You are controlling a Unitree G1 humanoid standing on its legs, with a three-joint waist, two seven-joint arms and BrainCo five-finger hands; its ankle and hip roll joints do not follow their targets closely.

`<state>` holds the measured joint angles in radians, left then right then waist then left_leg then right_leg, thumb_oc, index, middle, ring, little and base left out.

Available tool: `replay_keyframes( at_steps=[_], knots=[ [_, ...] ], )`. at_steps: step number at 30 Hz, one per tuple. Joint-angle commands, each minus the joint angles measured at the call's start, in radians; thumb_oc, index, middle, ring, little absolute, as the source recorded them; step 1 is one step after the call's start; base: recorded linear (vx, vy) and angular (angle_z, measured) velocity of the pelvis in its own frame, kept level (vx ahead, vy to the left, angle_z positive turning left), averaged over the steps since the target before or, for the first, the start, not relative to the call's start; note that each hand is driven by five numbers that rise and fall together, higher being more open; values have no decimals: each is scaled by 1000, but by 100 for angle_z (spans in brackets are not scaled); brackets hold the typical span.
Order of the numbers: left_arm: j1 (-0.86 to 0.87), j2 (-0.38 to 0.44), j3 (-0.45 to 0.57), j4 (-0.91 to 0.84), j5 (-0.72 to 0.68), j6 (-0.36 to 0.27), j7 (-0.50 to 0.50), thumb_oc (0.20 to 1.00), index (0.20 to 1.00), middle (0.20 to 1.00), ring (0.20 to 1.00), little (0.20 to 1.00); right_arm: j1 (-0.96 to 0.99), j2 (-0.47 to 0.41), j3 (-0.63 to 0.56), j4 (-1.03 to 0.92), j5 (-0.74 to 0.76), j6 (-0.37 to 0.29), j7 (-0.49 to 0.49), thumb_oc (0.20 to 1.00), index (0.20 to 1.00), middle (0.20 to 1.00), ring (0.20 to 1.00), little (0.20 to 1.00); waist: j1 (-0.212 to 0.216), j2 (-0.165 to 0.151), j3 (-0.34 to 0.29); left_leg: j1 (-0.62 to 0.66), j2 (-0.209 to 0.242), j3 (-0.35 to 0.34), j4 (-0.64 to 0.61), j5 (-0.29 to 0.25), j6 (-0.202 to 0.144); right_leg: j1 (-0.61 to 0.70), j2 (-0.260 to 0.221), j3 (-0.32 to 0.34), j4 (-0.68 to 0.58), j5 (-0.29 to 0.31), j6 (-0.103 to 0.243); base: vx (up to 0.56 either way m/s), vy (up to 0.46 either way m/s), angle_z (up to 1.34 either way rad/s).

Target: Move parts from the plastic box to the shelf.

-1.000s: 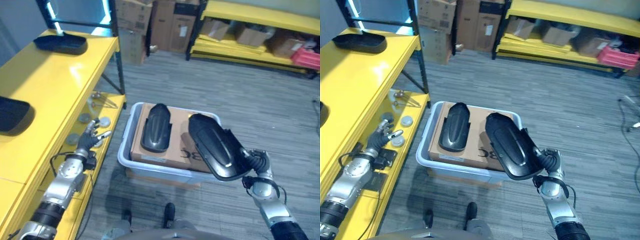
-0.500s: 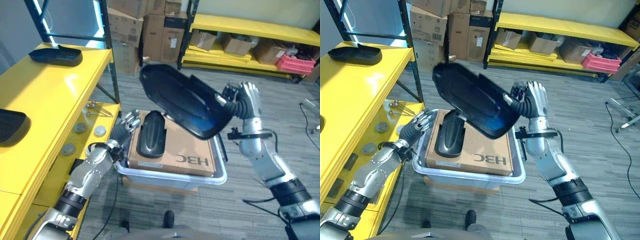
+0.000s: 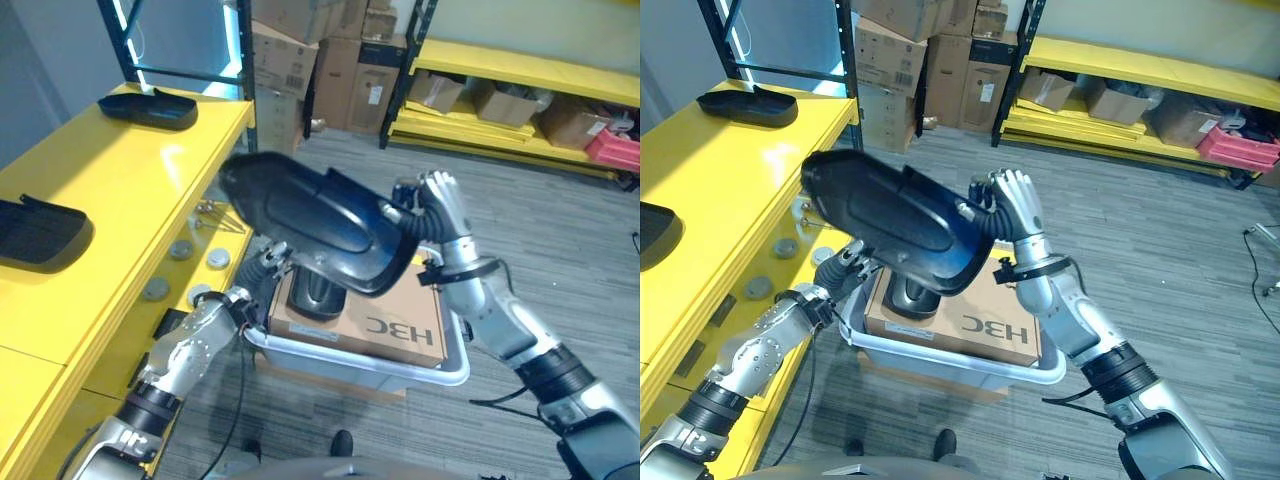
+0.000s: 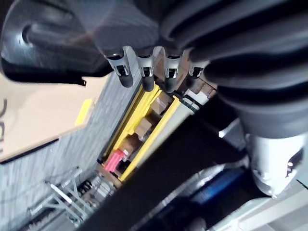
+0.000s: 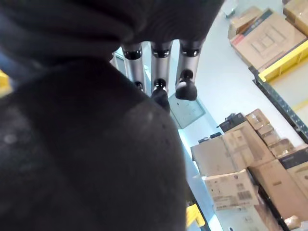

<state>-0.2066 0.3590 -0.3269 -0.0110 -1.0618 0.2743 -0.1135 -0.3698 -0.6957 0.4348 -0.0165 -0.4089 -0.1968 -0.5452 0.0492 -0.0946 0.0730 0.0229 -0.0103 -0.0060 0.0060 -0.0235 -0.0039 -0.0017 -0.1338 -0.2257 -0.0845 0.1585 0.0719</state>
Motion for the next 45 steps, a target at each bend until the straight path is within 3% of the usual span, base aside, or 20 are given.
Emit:
replay_keyframes(
  at_steps=[1, 5, 8, 9, 10, 11, 22, 25, 28, 32, 33, 34, 36, 40, 45],
  knots=[
    [-107, -56, -73, 28, -143, -81, -91, 1000, 1000, 1000, 1000, 1000, -120, -9, -5, 47, -22, -47, -54, 200, 200, 200, 200, 200, 15, 71, -32, 39, 52, 51, -93, 30, -19, 109, 35, -24, 18, -151, 35, 0, 0, 0],
    [-111, -77, -85, 23, -205, -127, -119, 1000, 1000, 1000, 1000, 1000, -141, 14, 40, 59, -21, -67, -37, 200, 200, 200, 200, 200, 15, 71, -32, 37, 49, 47, -93, 30, -20, 107, 35, -24, 16, -150, 34, -5, 4, -1],
    [-108, -78, -86, 10, -178, -154, -123, 1000, 1000, 1000, 1000, 1000, -144, 24, 58, 48, -17, -91, -21, 200, 200, 200, 200, 200, 18, 71, -32, 36, 47, 42, -93, 29, -19, 108, 35, -25, 14, -150, 33, -4, 3, -1],
    [-109, -76, -88, 8, -155, -163, -124, 878, 878, 878, 878, 878, -144, 28, 62, 44, -15, -103, -17, 200, 200, 200, 200, 200, 20, 71, -32, 36, 46, 41, -93, 29, -19, 109, 35, -25, 14, -150, 33, 0, 0, 0],
    [-109, -75, -90, 7, -134, -167, -121, 576, 576, 576, 576, 576, -144, 31, 65, 42, -12, -113, -13, 200, 200, 200, 200, 200, 21, 70, -33, 36, 46, 41, -93, 29, -19, 109, 35, -25, 13, -150, 33, 0, 0, 0],
    [-110, -73, -96, 7, -87, -168, -104, 200, 200, 200, 200, 200, -146, 39, 72, 29, 0, -137, -3, 200, 200, 200, 200, 200, 23, 69, -33, 36, 45, 39, -93, 29, -19, 109, 35, -27, 15, -150, 33, 0, 0, 0],
    [-102, -40, -109, 15, 19, -169, -78, 200, 200, 200, 200, 200, -126, 84, 85, -81, 70, -246, 76, 200, 200, 200, 200, 200, 35, 72, -34, 32, 40, 31, -93, 31, -16, 108, 34, -32, 13, -149, 36, 0, 0, 0],
    [-106, -37, -113, 8, 43, -233, -67, 200, 200, 200, 200, 200, -120, 98, 101, -121, 142, -264, 153, 200, 200, 200, 200, 200, 37, 71, -32, 31, 38, 28, -93, 31, -15, 108, 33, -34, 13, -148, 36, 0, 0, 0],
    [-103, -33, -92, -11, 106, -368, 3, 200, 200, 200, 200, 200, -89, 134, 126, -146, 204, -303, 215, 200, 200, 200, 200, 200, 44, 69, -29, 29, 36, 24, -93, 33, -14, 108, 31, -37, 14, -149, 35, 0, 0, 0],
    [-90, -9, -42, -41, 248, -528, 116, 200, 200, 200, 200, 200, -27, 164, 117, -164, 233, -292, 228, 200, 200, 200, 200, 200, 53, 66, -24, 25, 34, 18, -93, 35, -12, 107, 30, -43, 16, -150, 33, -5, -38, 0],
    [-79, -2, -23, -47, 271, -553, 137, 200, 200, 200, 200, 200, 0, 171, 109, -164, 244, -286, 229, 555, 555, 555, 555, 555, 54, 64, -22, 24, 34, 17, -93, 35, -12, 107, 30, -45, 15, -150, 33, -17, -72, 3],
    [-68, 3, -6, -50, 326, -579, 162, 200, 200, 200, 200, 200, 26, 177, 102, -165, 254, -279, 231, 1000, 1000, 1000, 1000, 1000, 53, 63, -20, 24, 34, 17, -93, 36, -12, 107, 30, -46, 14, -149, 33, -20, -68, 8],
    [-52, 24, 18, -52, 439, -637, 227, 200, 200, 200, 200, 200, 73, 183, 84, -158, 267, -265, 224, 1000, 1000, 1000, 1000, 1000, 50, 63, -17, 21, 35, 16, -93, 38, -13, 106, 31, -44, 12, -147, 34, -23, -55, 9],
    [-19, 61, 80, -62, 577, -693, 327, 200, 200, 200, 200, 200, 162, 186, 39, -130, 336, -237, 175, 1000, 1000, 1000, 1000, 1000, 39, 68, -11, 17, 40, 19, -93, 43, -16, 102, 31, -37, 12, -146, 35, -35, -33, 3],
    [26, 103, 158, -50, 708, -706, 377, 200, 200, 200, 200, 200, 257, 187, -42, -48, 420, -224, 225, 1000, 1000, 1000, 1000, 1000, 17, 76, -8, 18, 52, 32, -93, 47, -19, 94, 34, -26, 25, -154, 34, -36, -23, -4]
  ],
)
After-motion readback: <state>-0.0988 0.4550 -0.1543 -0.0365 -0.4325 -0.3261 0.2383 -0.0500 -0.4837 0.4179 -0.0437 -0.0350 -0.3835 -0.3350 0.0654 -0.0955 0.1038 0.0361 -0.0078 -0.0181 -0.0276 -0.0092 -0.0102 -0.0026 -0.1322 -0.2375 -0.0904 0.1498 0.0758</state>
